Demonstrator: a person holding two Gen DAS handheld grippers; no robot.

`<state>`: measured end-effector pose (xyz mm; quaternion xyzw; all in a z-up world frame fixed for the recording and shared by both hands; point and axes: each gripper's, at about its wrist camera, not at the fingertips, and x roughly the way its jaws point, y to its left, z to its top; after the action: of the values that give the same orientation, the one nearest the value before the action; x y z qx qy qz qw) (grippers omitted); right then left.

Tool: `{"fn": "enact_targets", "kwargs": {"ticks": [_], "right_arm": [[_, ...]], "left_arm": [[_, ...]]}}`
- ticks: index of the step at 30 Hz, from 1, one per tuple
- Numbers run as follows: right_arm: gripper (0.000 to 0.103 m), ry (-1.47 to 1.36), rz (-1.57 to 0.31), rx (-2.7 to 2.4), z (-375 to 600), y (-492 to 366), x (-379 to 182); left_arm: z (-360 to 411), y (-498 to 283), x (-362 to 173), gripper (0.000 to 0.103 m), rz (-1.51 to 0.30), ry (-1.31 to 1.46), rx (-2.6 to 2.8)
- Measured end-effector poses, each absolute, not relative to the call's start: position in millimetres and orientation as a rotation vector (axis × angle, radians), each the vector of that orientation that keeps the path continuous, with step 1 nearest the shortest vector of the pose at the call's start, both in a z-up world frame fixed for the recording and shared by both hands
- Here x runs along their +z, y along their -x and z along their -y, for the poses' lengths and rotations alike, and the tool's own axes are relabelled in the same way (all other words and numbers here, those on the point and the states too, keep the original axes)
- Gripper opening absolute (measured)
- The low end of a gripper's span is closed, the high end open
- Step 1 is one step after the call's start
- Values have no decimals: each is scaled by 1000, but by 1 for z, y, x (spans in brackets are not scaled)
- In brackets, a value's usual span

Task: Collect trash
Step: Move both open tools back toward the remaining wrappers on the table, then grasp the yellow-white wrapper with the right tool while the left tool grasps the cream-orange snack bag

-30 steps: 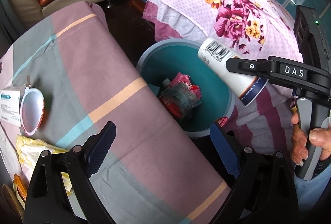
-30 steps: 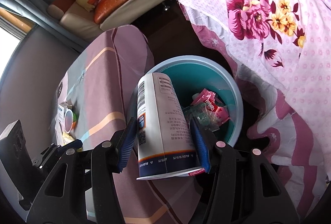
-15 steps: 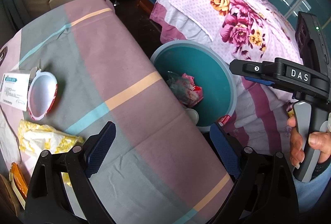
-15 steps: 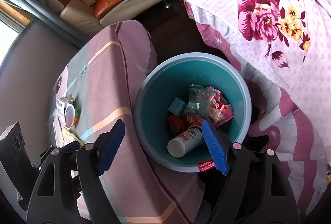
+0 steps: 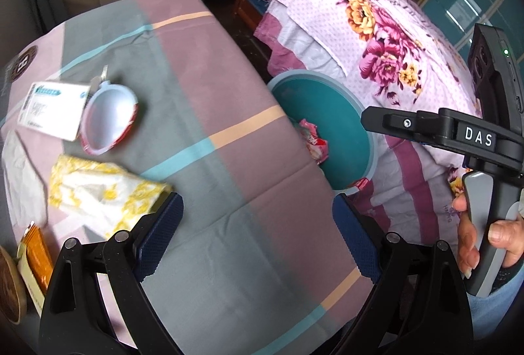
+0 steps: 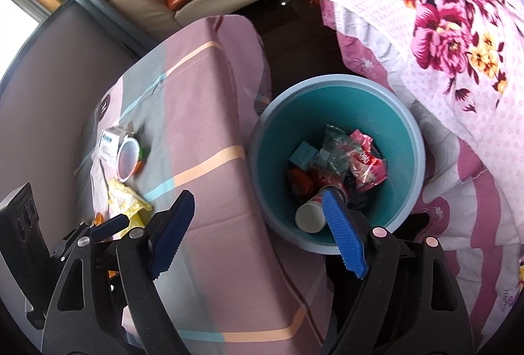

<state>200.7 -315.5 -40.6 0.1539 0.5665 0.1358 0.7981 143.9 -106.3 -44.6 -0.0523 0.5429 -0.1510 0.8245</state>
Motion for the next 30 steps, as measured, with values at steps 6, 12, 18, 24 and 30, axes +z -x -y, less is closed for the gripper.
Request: {"fn": "enact_targets", "kwargs": {"ticks": [6, 12, 18, 24, 30], "right_arm": [[77, -275, -1226, 328, 287, -191, -32], [77, -216, -1242, 372, 256, -184, -29], [78, -129, -1264, 441, 212, -175, -28], [78, -39, -1277, 500, 172, -169, -30], [78, 60, -1291, 556, 127, -170, -38]], "left_arm": [[73, -126, -42, 93, -1142, 160, -274], [29, -99, -45, 93, -1131, 230, -197], [-22, -64, -43, 93, -1088, 289, -67], [-73, -28, -51, 93, -1075, 366, 67], [-111, -8, -68, 93, -1084, 474, 126]]}}
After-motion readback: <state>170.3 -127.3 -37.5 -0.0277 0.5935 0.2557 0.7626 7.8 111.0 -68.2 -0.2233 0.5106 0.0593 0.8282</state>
